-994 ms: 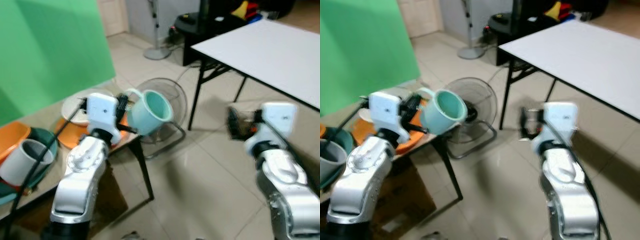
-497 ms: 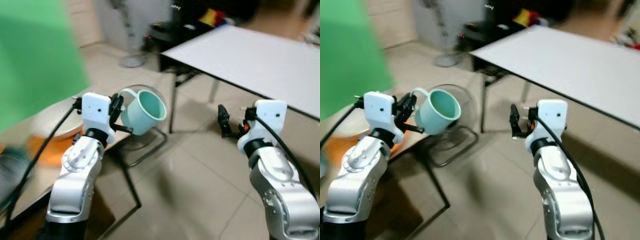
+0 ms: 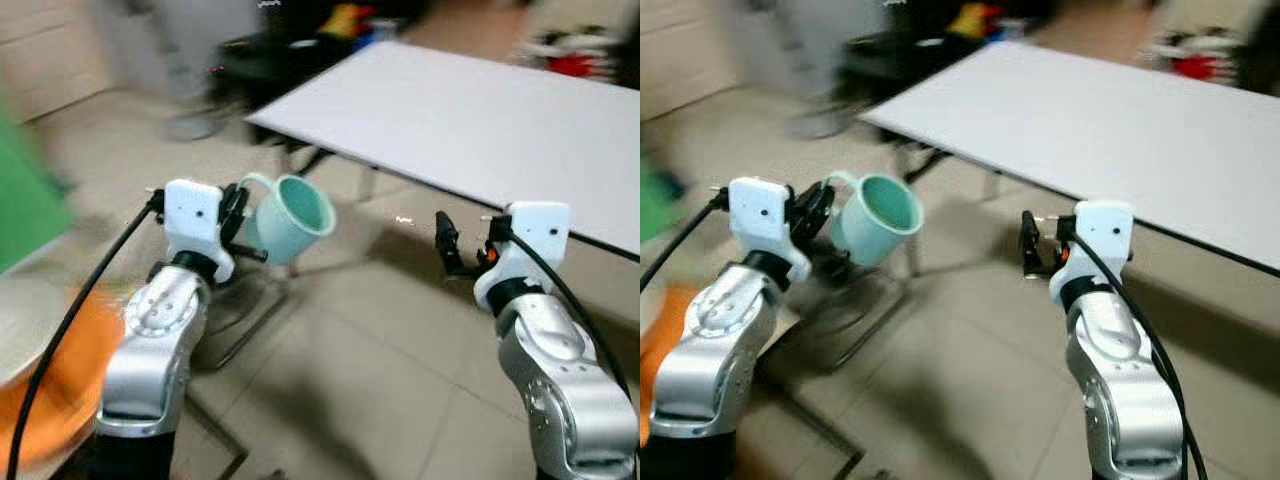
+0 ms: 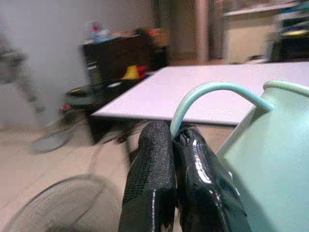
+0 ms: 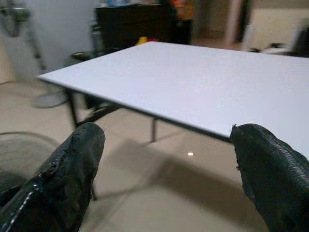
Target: Setting the table
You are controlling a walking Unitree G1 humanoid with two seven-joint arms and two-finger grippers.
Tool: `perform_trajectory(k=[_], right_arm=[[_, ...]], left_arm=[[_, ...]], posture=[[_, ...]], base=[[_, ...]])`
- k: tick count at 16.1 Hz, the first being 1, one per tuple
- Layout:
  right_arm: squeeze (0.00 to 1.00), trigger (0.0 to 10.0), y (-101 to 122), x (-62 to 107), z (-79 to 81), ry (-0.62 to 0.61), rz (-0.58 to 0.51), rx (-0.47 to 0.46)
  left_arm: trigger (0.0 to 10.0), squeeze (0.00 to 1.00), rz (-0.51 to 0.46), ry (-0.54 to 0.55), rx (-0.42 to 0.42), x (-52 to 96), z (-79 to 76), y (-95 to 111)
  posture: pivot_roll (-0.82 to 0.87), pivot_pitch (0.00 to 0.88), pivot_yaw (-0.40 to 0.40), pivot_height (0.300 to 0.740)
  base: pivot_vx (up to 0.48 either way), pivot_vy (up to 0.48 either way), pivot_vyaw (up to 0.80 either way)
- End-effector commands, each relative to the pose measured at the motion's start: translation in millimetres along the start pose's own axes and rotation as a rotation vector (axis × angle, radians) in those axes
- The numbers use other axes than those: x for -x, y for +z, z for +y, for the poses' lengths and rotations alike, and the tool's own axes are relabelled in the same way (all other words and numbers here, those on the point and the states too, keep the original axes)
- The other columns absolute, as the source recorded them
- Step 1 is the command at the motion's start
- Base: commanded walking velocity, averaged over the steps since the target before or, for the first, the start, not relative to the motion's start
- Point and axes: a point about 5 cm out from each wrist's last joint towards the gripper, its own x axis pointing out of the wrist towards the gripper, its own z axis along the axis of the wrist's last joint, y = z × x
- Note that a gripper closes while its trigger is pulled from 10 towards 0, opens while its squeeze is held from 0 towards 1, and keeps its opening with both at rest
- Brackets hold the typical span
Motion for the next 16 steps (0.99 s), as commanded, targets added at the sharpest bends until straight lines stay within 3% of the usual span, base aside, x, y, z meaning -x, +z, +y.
perform_trajectory(k=[1,16], right_arm=[[0.0,10.0,4.6,-0.2,-1.7,-0.001,-0.022,-0.003],[0.0,10.0,1.9,-4.2,-0.7,0.042,-0.013,0.014]], left_arm=[[10.0,0.0,0.002,0.007,0.007,1.4,0.1,-0.5],[10.0,0.0,0.036,0.052,0.034,9.5,4.6,-9.2]], posture=[[0.05,0.0,0.05,0.74],[0.07,0.0,0.021,0.74]], base=[[0.409,0.0,0.0],[0.401,0.0,0.0]])
